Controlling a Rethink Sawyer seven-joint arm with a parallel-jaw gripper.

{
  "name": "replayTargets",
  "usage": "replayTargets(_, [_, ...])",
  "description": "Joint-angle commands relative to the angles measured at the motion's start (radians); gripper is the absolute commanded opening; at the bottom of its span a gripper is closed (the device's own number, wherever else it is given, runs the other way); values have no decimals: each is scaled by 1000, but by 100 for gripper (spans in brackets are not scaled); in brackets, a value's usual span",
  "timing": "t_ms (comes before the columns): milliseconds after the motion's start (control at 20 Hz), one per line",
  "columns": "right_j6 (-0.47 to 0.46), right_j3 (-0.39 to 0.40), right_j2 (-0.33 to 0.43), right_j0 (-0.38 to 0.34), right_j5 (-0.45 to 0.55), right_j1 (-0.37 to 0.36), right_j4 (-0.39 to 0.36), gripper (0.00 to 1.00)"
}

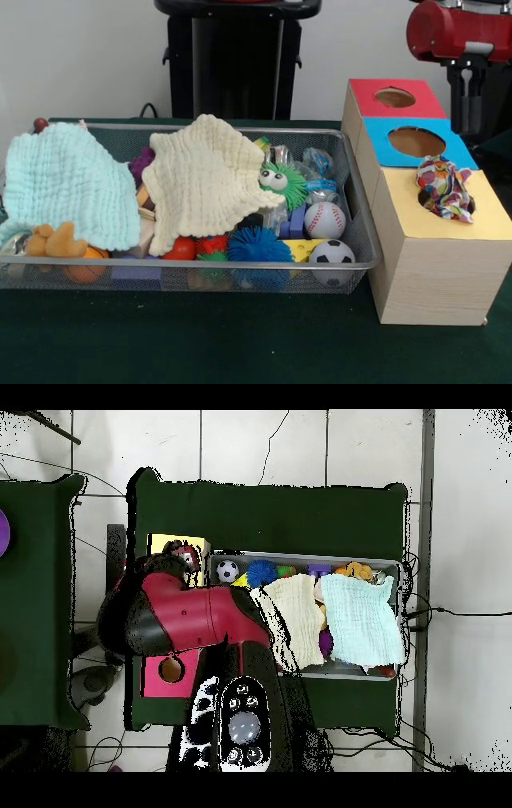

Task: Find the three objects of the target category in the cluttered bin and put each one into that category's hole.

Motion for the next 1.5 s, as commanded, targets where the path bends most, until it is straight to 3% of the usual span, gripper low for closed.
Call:
replayTargets(50, [112, -7, -34, -5, -45, 73, -64, 0])
replayTargets(300, [110, 4, -28, -7, -79, 92, -66, 0])
replayTargets(650, [102, 49, 68, -65, -95, 109, -60, 0])
replayTargets(1100, [98, 62, 102, -84, -111, 108, -66, 0])
replayTargets(1500, [92, 89, 196, -140, -149, 106, -86, 0])
